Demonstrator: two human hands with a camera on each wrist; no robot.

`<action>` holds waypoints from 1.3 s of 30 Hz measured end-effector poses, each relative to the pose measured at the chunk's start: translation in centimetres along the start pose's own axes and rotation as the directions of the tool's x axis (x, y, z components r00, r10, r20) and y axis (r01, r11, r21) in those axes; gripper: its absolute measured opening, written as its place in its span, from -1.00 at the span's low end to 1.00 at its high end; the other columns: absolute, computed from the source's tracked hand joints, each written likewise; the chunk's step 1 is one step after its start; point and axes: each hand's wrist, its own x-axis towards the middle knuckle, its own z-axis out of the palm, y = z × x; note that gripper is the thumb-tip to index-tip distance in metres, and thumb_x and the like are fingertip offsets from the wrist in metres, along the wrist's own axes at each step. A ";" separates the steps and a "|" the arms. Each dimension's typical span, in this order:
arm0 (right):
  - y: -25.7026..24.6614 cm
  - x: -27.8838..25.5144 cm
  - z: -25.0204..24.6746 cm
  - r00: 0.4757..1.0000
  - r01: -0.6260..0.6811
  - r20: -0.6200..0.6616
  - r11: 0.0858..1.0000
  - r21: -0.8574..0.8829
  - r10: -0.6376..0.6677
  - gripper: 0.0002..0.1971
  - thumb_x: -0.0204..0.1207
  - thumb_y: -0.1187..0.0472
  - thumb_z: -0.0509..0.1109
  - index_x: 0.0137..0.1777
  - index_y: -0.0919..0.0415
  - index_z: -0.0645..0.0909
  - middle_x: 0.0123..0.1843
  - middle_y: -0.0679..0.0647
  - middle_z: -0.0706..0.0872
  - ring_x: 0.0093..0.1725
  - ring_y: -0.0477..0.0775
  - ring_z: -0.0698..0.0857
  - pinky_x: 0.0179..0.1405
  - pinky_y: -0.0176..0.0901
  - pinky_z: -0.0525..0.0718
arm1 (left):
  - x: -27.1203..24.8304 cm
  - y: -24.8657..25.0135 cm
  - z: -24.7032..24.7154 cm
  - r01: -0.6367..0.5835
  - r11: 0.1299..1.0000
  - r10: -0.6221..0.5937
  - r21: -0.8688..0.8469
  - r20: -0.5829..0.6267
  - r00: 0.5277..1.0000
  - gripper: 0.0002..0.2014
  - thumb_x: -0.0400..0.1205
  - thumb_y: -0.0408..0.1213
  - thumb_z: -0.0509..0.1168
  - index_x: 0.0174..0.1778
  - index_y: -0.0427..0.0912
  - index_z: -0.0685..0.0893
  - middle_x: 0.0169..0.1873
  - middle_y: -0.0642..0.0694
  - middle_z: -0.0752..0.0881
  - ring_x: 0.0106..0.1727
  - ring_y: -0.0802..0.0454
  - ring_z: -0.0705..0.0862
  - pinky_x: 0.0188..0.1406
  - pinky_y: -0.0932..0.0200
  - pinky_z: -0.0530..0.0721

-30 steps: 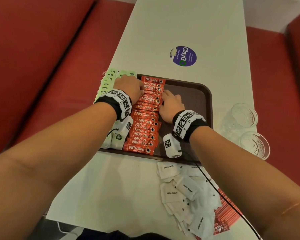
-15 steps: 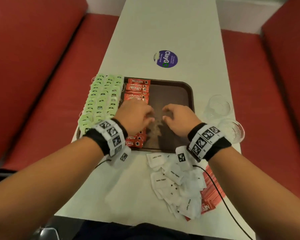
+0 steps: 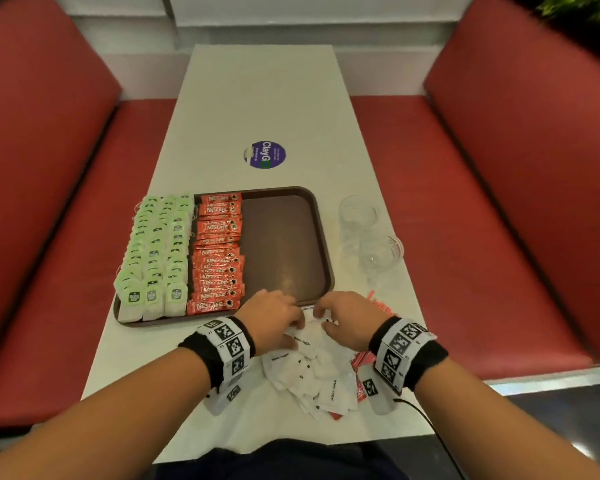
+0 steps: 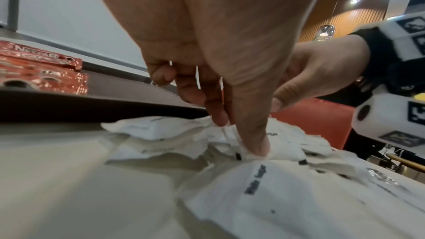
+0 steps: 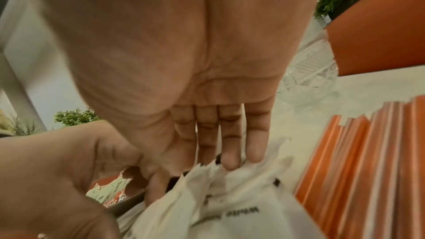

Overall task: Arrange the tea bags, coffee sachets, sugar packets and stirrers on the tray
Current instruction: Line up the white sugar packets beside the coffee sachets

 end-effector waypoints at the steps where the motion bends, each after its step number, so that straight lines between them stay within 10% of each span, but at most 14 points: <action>1: 0.1 -0.2 0.0 1.000 0.005 -0.004 1.000 0.012 -0.005 -0.72 0.62 0.18 0.35 0.32 0.07 0.67 0.29 -0.01 0.71 0.25 0.02 0.65 0.16 -0.28 0.49 | 0.1 0.0 -0.1 0.011 1.000 -0.011 0.000 0.000 1.000 -0.63 0.54 0.21 0.38 0.20 0.16 0.65 0.14 0.11 0.61 0.22 0.03 0.56 0.13 0.02 0.44; 8: 1.7 -1.1 -0.1 0.999 -0.039 0.004 0.978 0.204 0.039 -0.67 0.63 0.27 0.24 0.29 0.02 0.71 0.26 0.01 0.73 0.03 -0.08 0.64 -0.10 -0.47 0.47 | 0.5 0.7 -0.9 0.045 0.999 -0.044 -0.022 0.026 0.999 -0.67 0.53 0.12 0.43 0.16 0.17 0.60 -0.04 0.23 0.65 0.04 0.13 0.55 0.11 0.06 0.44; 19: 1.6 -1.9 -0.4 0.992 0.042 -0.124 0.979 0.198 -0.017 -0.72 0.54 -0.05 0.50 0.17 0.06 0.74 0.03 -0.03 0.79 0.01 -0.06 0.72 0.10 -0.04 0.70 | 1.0 1.6 -4.5 -0.009 0.997 0.001 -0.081 -0.093 0.996 -0.77 0.59 0.12 0.38 -0.20 0.12 0.51 -0.30 0.17 0.52 -0.10 0.09 0.50 -0.10 0.10 0.39; 23: 2.1 -3.5 -2.3 0.975 0.032 -0.220 0.982 0.185 0.009 -0.79 0.59 0.14 0.44 -0.28 -0.02 0.57 -0.29 -0.09 0.67 -0.33 -0.18 0.57 -0.34 -0.29 0.49 | 1.7 2.9 -5.5 0.005 0.985 -0.034 -0.174 -0.165 0.986 -0.76 0.55 0.13 0.42 -0.13 0.08 0.59 -0.24 0.12 0.65 -0.15 0.08 0.60 -0.21 0.12 0.49; 26: 3.6 -5.2 -3.8 0.963 -0.064 -0.245 0.976 0.209 0.116 -0.87 0.52 0.20 0.44 -0.23 0.18 0.59 -0.30 0.03 0.70 -0.43 -0.14 0.55 -0.53 -0.38 0.44 | 2.6 4.6 -5.4 0.005 0.991 -0.022 -0.137 -0.121 0.992 -0.73 0.57 0.12 0.41 0.07 0.07 0.66 -0.13 0.13 0.70 -0.06 0.07 0.66 -0.09 0.10 0.62; 33: 6.8 -9.2 -3.8 0.925 -0.177 -0.257 0.914 0.364 0.281 -0.81 0.32 0.28 0.47 -0.39 0.22 0.50 -0.45 0.03 0.67 -0.50 -0.07 0.62 -0.48 -0.01 0.61 | 4.4 10.9 -2.6 -0.413 0.910 0.404 0.043 0.130 0.905 -0.67 0.58 -0.02 0.43 0.25 0.04 0.71 0.08 0.01 0.69 0.09 -0.03 0.66 0.05 0.02 0.65; 39: 7.6 -11.1 -2.4 0.911 -0.170 -0.265 0.873 0.457 0.316 -0.81 0.43 0.26 0.42 -0.23 0.41 0.55 -0.29 0.26 0.77 -0.28 0.25 0.78 -0.35 0.19 0.73 | 5.6 12.6 -1.0 -0.540 0.818 0.489 0.200 0.254 0.835 -0.48 0.50 0.11 0.49 0.35 0.04 0.63 0.21 -0.05 0.60 0.13 -0.10 0.61 0.10 -0.07 0.68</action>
